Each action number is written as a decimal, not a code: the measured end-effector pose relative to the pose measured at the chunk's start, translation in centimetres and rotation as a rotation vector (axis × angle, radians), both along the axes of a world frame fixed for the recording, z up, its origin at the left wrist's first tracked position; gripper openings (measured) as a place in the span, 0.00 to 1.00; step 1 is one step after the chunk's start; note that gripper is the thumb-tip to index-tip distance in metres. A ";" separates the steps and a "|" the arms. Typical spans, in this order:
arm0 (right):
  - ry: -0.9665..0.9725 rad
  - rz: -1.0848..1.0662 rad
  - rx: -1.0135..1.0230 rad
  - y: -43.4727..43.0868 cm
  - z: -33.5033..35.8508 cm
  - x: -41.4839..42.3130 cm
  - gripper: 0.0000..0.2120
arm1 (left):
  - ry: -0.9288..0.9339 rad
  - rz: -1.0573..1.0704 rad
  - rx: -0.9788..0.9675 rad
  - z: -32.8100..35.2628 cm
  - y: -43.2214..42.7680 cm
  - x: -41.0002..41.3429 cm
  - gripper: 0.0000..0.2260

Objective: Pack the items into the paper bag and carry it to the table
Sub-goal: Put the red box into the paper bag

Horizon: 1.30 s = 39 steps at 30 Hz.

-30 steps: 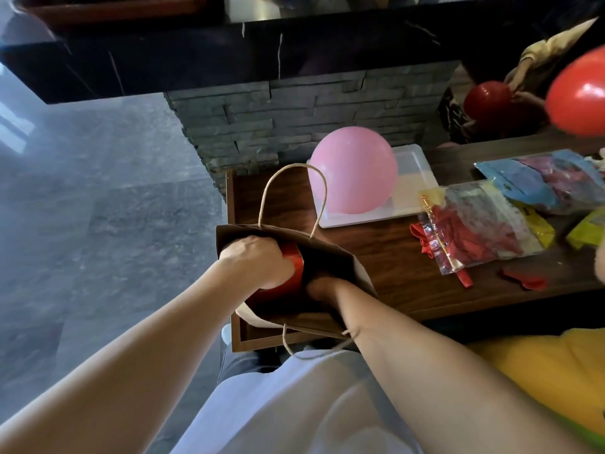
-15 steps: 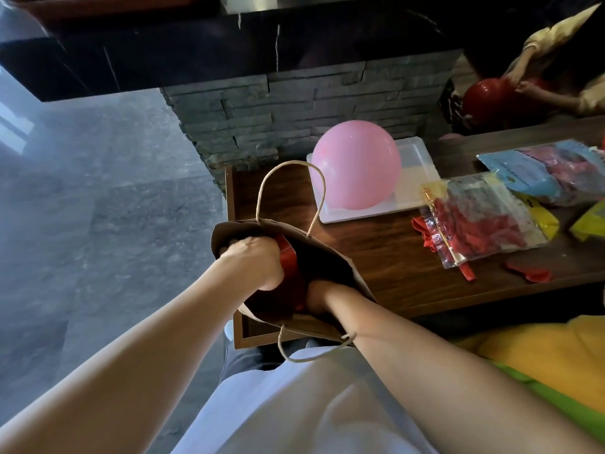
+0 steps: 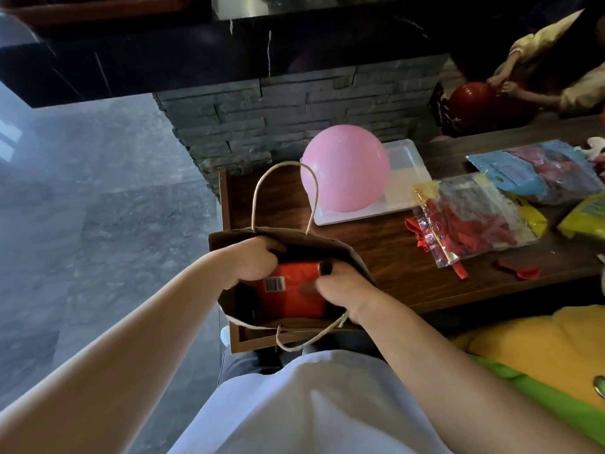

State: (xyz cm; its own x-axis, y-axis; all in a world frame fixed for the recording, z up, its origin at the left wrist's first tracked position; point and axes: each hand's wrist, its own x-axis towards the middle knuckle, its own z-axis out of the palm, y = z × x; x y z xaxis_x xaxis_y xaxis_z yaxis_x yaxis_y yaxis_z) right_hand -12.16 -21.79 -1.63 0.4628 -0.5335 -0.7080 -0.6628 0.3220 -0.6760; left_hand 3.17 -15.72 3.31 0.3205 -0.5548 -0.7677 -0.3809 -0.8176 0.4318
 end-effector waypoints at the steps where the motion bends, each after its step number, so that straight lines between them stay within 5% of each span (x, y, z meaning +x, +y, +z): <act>1: 0.019 -0.060 0.009 -0.1 -0.1 -0.2 0.14 | 0.013 0.092 -0.015 -0.2 0.2 0.1 0.18; 7: 0.064 -0.119 -0.224 0.4 0.1 -0.3 0.07 | 0.029 0.364 0.037 -0.4 1.3 0.6 0.14; 12: 0.133 -0.136 -0.230 0.8 0.0 0.1 0.10 | 0.018 0.327 0.059 -0.4 1.5 0.8 0.15; 18: 0.171 -0.275 -0.085 0.5 0.2 0.2 0.10 | -0.158 0.079 0.080 -0.4 1.1 0.1 0.16; 24: -0.101 -0.383 0.303 -0.1 0.5 0.3 0.27 | 0.199 0.449 0.127 -0.1 0.3 -0.8 0.17; 29: -0.223 -0.433 0.373 -0.2 0.5 0.6 0.30 | 0.163 0.446 0.074 -1.6 0.6 -0.6 0.15; 33: -0.167 -0.583 0.454 -0.4 -0.2 0.2 0.21 | 0.273 0.595 0.001 -1.9 1.1 0.0 0.19; 39: -0.093 -0.486 0.473 -0.3 0.2 0.5 0.10 | 0.250 0.575 0.034 -2.6 1.3 0.3 0.31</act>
State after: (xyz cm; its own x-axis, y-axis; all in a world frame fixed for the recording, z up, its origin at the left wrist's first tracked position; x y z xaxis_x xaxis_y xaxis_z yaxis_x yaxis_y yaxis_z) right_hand -11.67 -22.08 -1.41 0.3189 -0.3394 -0.8849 -0.3146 0.8428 -0.4367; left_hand 3.44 -14.46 0.75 0.3690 -0.3211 -0.8722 0.2335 -0.8763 0.4214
